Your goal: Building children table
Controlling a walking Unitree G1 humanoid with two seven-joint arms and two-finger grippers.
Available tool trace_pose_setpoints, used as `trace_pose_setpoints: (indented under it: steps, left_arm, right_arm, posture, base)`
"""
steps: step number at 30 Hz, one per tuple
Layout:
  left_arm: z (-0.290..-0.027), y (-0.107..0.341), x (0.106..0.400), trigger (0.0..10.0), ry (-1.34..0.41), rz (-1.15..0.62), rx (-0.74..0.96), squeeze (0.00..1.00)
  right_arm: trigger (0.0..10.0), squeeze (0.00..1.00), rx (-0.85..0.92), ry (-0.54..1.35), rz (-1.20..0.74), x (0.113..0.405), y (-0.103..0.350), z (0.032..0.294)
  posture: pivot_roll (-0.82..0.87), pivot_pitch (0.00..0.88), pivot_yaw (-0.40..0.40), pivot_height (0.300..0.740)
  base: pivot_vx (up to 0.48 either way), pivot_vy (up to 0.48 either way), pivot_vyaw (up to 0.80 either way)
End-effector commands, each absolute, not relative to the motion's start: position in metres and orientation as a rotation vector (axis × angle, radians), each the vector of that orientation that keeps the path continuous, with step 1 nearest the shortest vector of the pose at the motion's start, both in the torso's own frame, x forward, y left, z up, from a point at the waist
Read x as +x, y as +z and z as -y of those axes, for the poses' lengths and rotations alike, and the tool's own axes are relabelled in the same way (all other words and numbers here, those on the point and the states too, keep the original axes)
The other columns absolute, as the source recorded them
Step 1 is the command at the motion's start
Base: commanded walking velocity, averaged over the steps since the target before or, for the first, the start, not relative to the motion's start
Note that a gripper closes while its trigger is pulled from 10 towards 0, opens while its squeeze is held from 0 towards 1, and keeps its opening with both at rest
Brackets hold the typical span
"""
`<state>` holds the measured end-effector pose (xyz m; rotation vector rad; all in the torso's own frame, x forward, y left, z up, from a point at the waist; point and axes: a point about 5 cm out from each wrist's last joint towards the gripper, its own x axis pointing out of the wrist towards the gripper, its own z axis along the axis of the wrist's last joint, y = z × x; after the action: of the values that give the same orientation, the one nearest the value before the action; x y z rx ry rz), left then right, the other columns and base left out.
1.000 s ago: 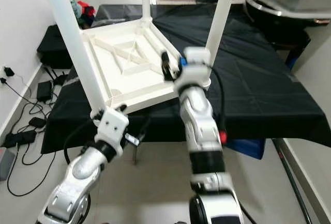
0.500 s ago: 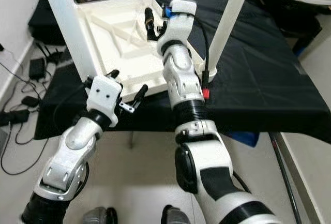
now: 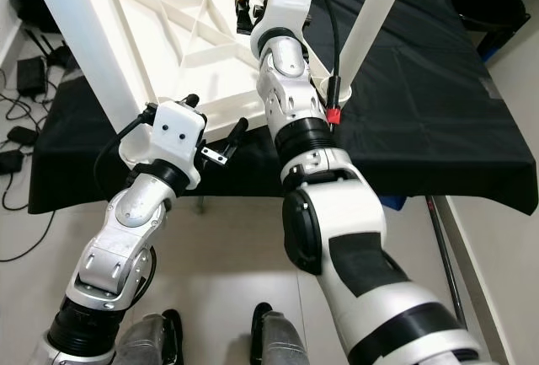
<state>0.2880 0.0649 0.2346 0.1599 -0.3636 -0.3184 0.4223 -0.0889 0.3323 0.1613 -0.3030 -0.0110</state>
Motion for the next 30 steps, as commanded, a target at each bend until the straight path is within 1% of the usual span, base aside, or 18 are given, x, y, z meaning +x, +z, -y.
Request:
trace_pose_setpoints:
  steps: [1, 3, 5, 7, 8, 11, 12, 13, 14, 16, 20, 22, 23, 24, 25, 26, 28, 30]
  left_arm:
    - [-0.067, 0.237, 0.285, 10.0, -0.296, 0.369, 0.177, 0.00]
    - [-0.067, 0.237, 0.285, 10.0, -0.296, 0.369, 0.177, 0.00]
    - [-0.074, 0.238, 0.283, 10.0, -0.254, 0.371, 0.198, 0.00]
    - [-0.074, 0.238, 0.283, 10.0, -0.254, 0.371, 0.198, 0.00]
    - [-0.078, 0.238, 0.283, 10.0, -0.231, 0.369, 0.207, 0.00]
    - [-0.078, 0.238, 0.283, 10.0, -0.231, 0.369, 0.207, 0.00]
    - [-0.088, 0.235, 0.281, 10.0, -0.199, 0.357, 0.229, 0.00]
    - [-0.092, 0.234, 0.280, 10.0, -0.190, 0.350, 0.234, 0.00]
    - [-0.092, 0.234, 0.280, 10.0, -0.190, 0.350, 0.234, 0.00]
    - [-0.098, 0.230, 0.277, 10.0, -0.180, 0.341, 0.263, 0.00]
    - [-0.100, 0.228, 0.276, 10.0, -0.177, 0.332, 0.271, 0.00]
    - [-0.103, 0.227, 0.276, 10.0, -0.167, 0.325, 0.276, 0.00]
    - [-0.108, 0.226, 0.275, 10.0, -0.141, 0.320, 0.285, 0.00]
    - [-0.108, 0.226, 0.275, 10.0, -0.141, 0.320, 0.285, 0.00]
    - [-0.113, 0.226, 0.276, 10.0, -0.115, 0.317, 0.303, 0.00]
    - [-0.113, 0.226, 0.276, 10.0, -0.115, 0.317, 0.303, 0.00]
    - [-0.125, 0.226, 0.277, 10.0, -0.061, 0.309, 0.327, 0.00]
    - [-0.128, 0.226, 0.277, 10.0, -0.052, 0.308, 0.336, 0.00]
  right_arm:
    - [10.0, 0.00, 0.169, -0.091, 0.301, 0.424, 0.332, 0.099]
    - [10.0, 0.00, 0.169, -0.091, 0.301, 0.424, 0.332, 0.099]
    - [10.0, 0.00, 0.199, -0.231, 0.262, 0.425, 0.324, 0.118]
    - [10.0, 0.00, 0.199, -0.231, 0.262, 0.425, 0.324, 0.118]
    - [10.0, 0.00, 0.205, -0.299, 0.244, 0.426, 0.321, 0.129]
    - [10.0, 0.00, 0.205, -0.299, 0.244, 0.426, 0.321, 0.129]
    - [10.0, 0.00, 0.234, -0.421, 0.217, 0.425, 0.315, 0.153]
    - [10.0, 0.00, 0.241, -0.470, 0.211, 0.424, 0.313, 0.163]
    - [10.0, 0.00, 0.241, -0.470, 0.211, 0.424, 0.313, 0.163]
    - [10.0, 0.00, 0.250, -0.526, 0.204, 0.423, 0.310, 0.177]
    - [10.0, 0.00, 0.252, -0.558, 0.198, 0.422, 0.308, 0.182]
    - [10.0, 0.00, 0.253, -0.602, 0.193, 0.420, 0.306, 0.190]
    - [10.0, 0.00, 0.240, -0.673, 0.194, 0.418, 0.303, 0.202]
    - [10.0, 0.00, 0.240, -0.673, 0.194, 0.418, 0.303, 0.202]
    - [10.0, 0.00, 0.230, -0.753, 0.192, 0.414, 0.300, 0.215]
    - [10.0, 0.00, 0.230, -0.753, 0.192, 0.414, 0.300, 0.215]
    - [10.0, 0.00, 0.233, -0.895, 0.206, 0.406, 0.296, 0.238]
    - [10.0, 0.00, 0.237, -0.929, 0.212, 0.403, 0.295, 0.243]
  posture:
    - [0.16, 0.329, -0.134, 0.740]
    - [0.16, 0.329, -0.134, 0.740]
    - [0.19, 0.320, -0.152, 0.740]
    - [0.19, 0.320, -0.152, 0.740]
    - [0.19, 0.319, -0.152, 0.740]
    - [0.19, 0.319, -0.152, 0.740]
    - [0.19, 0.310, -0.151, 0.740]
    - [0.19, 0.310, -0.151, 0.740]
    - [0.19, 0.310, -0.151, 0.740]
    - [0.19, 0.305, -0.148, 0.740]
    - [0.18, 0.292, -0.143, 0.740]
    - [0.18, 0.286, -0.143, 0.740]
    - [0.18, 0.279, -0.144, 0.740]
    - [0.18, 0.279, -0.144, 0.740]
    - [0.18, 0.274, -0.142, 0.740]
    - [0.18, 0.274, -0.142, 0.740]
    - [0.17, 0.271, -0.140, 0.740]
    - [0.17, 0.271, -0.140, 0.740]
  base:
    - [0.000, 0.000, 0.00]
    - [0.000, 0.000, 0.00]
    - [0.000, 0.000, 0.00]
    - [0.000, 0.000, 0.00]
    - [0.000, 0.000, 0.00]
    - [0.000, 0.000, 0.00]
    - [0.000, 0.000, 0.00]
    - [0.000, 0.000, 0.00]
    - [0.000, 0.000, 0.00]
    - [0.000, 0.000, 0.00]
    - [0.000, 0.000, 0.00]
    - [0.000, 0.000, 0.00]
    - [0.000, 0.000, 0.00]
    - [0.000, 0.000, 0.00]
    - [0.000, 0.000, 0.00]
    - [0.000, 0.000, 0.00]
    - [0.000, 0.000, 0.00]
    - [0.000, 0.000, 0.00]
